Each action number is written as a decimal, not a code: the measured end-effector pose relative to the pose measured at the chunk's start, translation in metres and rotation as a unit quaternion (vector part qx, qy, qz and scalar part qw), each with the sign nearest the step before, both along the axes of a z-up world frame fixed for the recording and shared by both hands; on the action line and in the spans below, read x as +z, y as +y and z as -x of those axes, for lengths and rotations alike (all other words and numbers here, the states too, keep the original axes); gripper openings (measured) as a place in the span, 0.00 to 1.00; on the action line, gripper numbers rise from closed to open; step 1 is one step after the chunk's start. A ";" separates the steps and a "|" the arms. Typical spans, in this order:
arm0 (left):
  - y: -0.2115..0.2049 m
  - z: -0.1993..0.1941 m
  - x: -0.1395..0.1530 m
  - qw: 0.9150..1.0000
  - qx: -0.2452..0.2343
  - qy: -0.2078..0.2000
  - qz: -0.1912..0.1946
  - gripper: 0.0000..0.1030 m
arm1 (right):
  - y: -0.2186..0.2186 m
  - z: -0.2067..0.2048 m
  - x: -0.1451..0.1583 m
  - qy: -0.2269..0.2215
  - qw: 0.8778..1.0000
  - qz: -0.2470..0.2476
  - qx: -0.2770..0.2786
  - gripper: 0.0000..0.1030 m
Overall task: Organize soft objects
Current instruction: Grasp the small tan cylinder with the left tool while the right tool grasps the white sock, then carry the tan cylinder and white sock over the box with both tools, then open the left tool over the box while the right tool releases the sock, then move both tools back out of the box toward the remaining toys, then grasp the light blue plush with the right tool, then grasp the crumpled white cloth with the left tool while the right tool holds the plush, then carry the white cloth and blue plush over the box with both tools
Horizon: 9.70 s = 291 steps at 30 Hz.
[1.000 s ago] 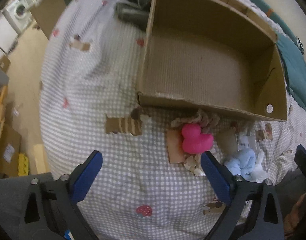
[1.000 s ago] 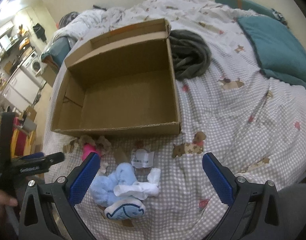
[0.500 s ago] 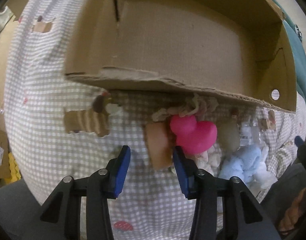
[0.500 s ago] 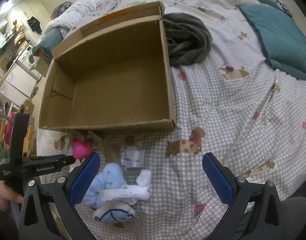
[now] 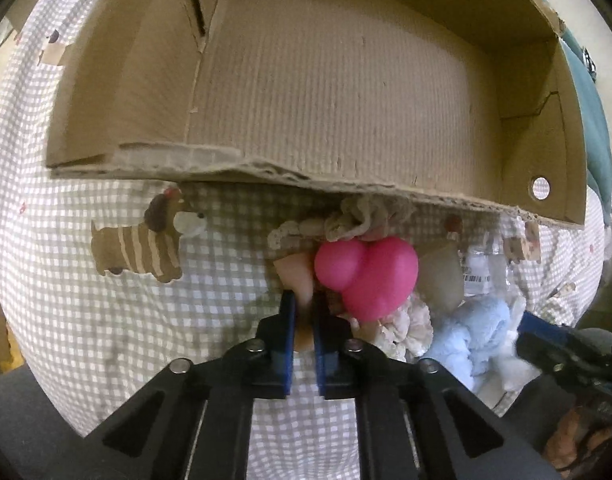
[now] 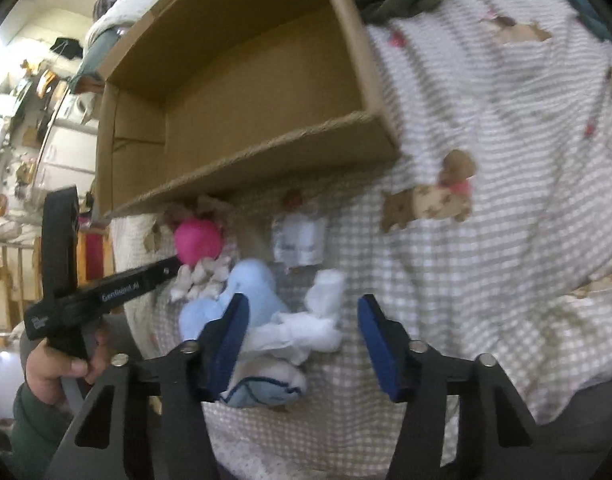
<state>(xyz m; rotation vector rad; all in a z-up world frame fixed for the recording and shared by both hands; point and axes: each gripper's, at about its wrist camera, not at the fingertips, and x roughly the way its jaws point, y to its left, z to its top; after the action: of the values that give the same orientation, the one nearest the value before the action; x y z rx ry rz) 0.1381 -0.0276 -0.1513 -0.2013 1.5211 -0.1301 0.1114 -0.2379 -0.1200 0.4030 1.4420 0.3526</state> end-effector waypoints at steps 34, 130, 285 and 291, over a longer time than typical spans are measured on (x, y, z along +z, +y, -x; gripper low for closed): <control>0.095 0.082 0.111 0.981 0.092 -0.170 -0.035 0.05 | -0.021 0.026 0.062 -0.185 0.981 -0.047 -0.031 0.26; -0.008 -0.046 0.106 0.954 -0.021 -0.256 -0.157 0.58 | 0.014 -0.086 0.053 -0.234 0.969 0.057 -0.054 0.81; 0.022 0.111 0.051 0.993 0.034 -0.109 -0.026 0.24 | 0.024 0.038 0.020 -0.150 0.984 0.092 -0.019 0.27; 0.037 0.113 0.065 0.990 0.057 -0.125 -0.033 0.24 | 0.034 0.041 0.017 -0.152 0.983 0.104 -0.001 0.27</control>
<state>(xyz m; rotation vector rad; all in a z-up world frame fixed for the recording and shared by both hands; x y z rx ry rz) 0.0248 0.0093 -0.0859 -0.2106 1.2595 -0.0122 0.0700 -0.2038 -0.1031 0.1708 1.1651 0.2467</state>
